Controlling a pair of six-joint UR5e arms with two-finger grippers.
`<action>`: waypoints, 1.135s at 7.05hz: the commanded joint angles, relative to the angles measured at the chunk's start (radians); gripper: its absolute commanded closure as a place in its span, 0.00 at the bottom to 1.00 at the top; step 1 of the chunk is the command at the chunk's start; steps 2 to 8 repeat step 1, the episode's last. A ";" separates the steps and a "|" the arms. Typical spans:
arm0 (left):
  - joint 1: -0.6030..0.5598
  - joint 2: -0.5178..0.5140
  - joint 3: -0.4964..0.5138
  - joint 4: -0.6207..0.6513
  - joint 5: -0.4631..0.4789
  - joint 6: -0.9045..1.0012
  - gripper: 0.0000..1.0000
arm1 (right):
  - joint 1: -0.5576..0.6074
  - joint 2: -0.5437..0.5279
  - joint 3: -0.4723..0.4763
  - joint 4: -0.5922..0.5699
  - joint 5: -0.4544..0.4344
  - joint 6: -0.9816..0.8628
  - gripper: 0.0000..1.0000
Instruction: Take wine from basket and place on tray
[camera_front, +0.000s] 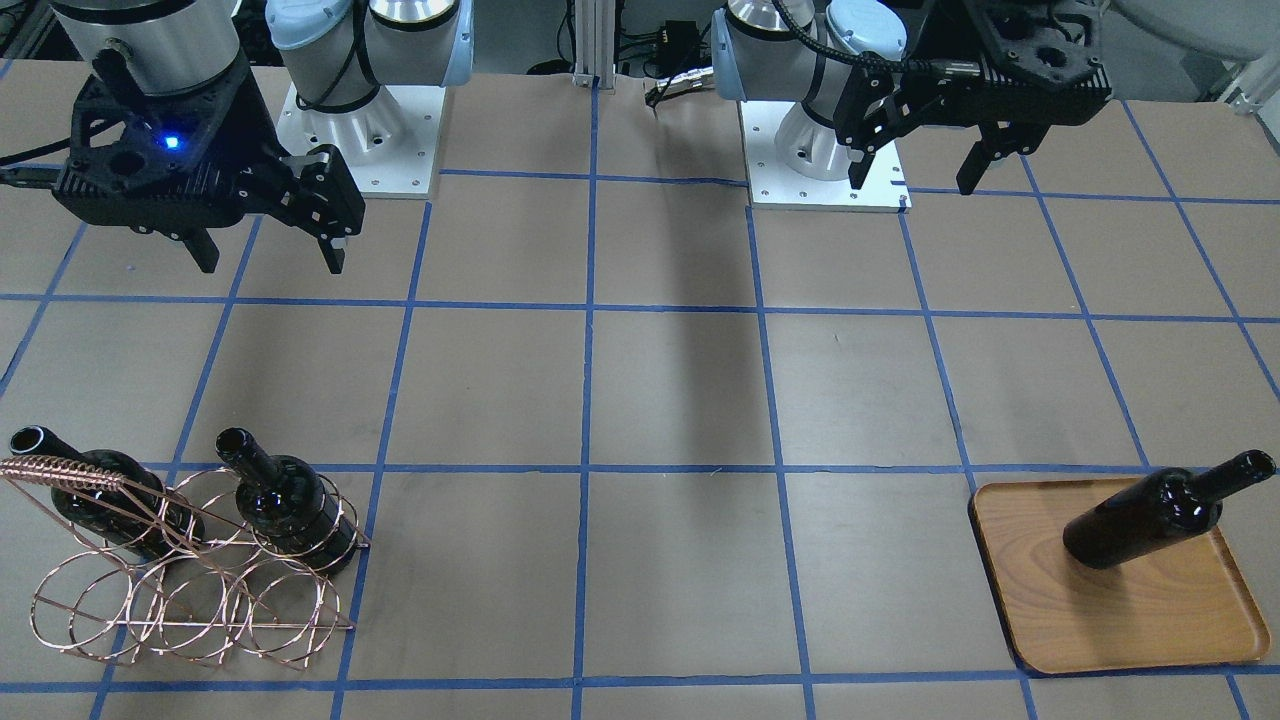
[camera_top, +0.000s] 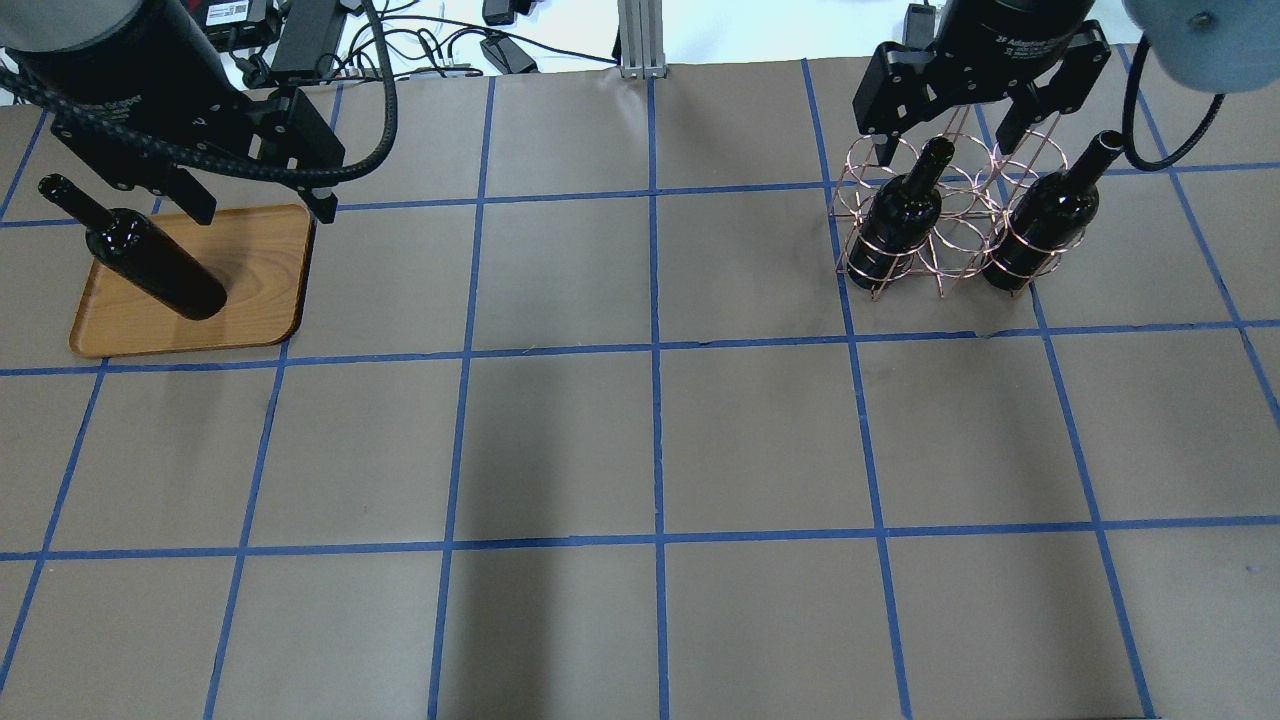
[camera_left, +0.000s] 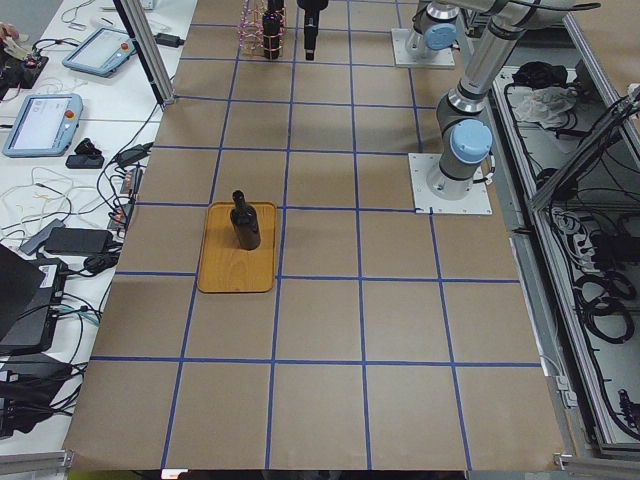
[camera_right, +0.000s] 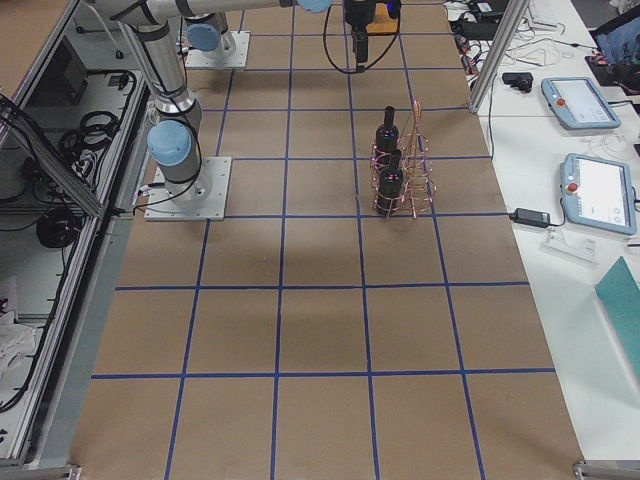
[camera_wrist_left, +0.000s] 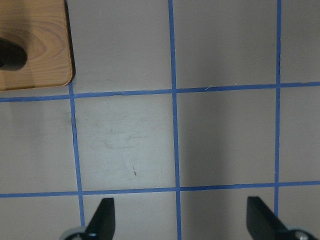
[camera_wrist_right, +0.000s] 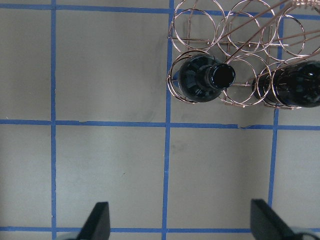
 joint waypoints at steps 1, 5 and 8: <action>0.001 0.002 0.000 0.001 0.001 0.000 0.07 | 0.000 0.000 0.000 0.001 0.001 0.000 0.00; 0.001 0.002 0.000 0.001 0.001 0.000 0.07 | 0.000 0.000 0.000 0.001 0.001 0.000 0.00; 0.001 0.002 0.000 0.001 0.001 0.000 0.07 | 0.000 0.000 0.000 0.001 0.001 0.000 0.00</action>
